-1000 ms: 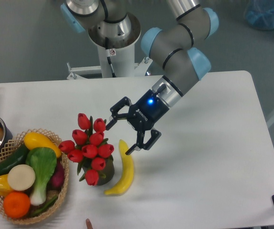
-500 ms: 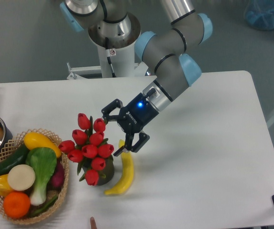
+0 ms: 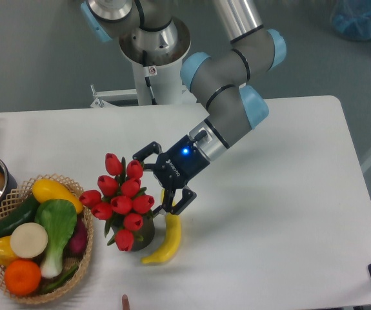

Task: Pick up the flowers from the vase
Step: 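Lower the open gripper around the tulip stems above the vase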

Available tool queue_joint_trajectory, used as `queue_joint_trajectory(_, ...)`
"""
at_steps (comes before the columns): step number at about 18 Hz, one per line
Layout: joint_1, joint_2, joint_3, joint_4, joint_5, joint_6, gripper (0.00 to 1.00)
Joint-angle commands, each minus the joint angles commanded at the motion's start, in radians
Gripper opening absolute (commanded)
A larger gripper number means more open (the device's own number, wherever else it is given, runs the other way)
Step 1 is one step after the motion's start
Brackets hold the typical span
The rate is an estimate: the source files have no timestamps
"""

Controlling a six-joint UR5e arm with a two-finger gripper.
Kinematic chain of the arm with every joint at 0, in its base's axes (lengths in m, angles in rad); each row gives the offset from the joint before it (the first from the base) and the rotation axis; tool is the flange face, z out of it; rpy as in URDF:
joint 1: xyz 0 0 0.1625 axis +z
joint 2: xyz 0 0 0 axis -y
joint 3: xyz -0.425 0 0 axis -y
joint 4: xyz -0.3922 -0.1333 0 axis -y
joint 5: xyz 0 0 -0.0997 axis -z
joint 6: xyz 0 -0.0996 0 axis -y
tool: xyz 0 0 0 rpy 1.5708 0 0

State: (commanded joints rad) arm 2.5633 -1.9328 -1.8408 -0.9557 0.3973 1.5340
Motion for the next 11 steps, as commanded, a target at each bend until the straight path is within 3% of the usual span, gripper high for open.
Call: queue_joint_trajectory(11, -0.026, -0.034, 0.026, 0.002, -0.021, 0.002, 1.00)
